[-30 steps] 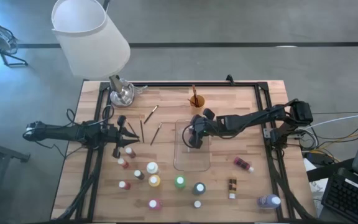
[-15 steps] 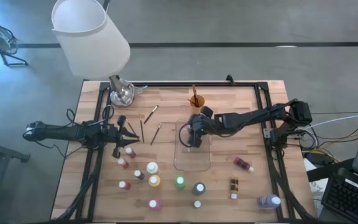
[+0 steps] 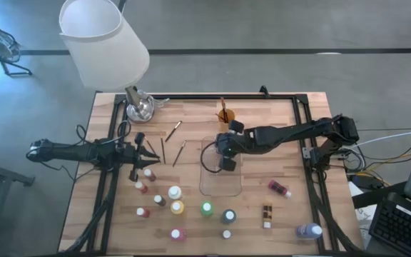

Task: Pick & Place Paint Supplies
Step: Put the small yellow paint bottle into the transparent bin

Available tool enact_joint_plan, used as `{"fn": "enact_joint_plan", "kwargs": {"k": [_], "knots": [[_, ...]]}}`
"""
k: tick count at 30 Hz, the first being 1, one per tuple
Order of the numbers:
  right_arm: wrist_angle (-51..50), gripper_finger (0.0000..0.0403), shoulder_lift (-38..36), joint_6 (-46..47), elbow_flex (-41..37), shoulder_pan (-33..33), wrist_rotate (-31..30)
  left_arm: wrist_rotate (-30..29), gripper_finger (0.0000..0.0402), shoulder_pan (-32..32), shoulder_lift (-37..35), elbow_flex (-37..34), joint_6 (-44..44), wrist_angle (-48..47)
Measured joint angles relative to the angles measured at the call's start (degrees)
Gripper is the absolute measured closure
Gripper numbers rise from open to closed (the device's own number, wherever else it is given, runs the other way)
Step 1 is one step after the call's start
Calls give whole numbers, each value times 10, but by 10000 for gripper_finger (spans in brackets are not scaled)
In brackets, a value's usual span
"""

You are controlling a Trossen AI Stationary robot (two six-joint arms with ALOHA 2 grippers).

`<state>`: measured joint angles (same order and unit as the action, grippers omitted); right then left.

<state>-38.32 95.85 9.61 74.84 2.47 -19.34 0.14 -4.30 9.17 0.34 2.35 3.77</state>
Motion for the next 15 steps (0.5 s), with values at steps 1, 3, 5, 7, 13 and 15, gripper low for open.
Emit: {"fn": "enact_joint_plan", "kwargs": {"k": [1,3,5,7,13,15], "knots": [[-38,329,0,10,13,4,2,0,328,0,0,0,0,0],[-125,347,0,36,39,17,2,0,328,0,0,0,0,0],[-198,364,-1,64,59,35,2,0,328,0,0,0,0,0],[-266,379,-1,97,74,59,4,0,328,0,0,0,0,0],[-415,391,-2,230,104,157,39,0,328,0,0,0,0,0],[-436,387,-2,271,108,195,58,0,328,0,0,0,0,0]]}}
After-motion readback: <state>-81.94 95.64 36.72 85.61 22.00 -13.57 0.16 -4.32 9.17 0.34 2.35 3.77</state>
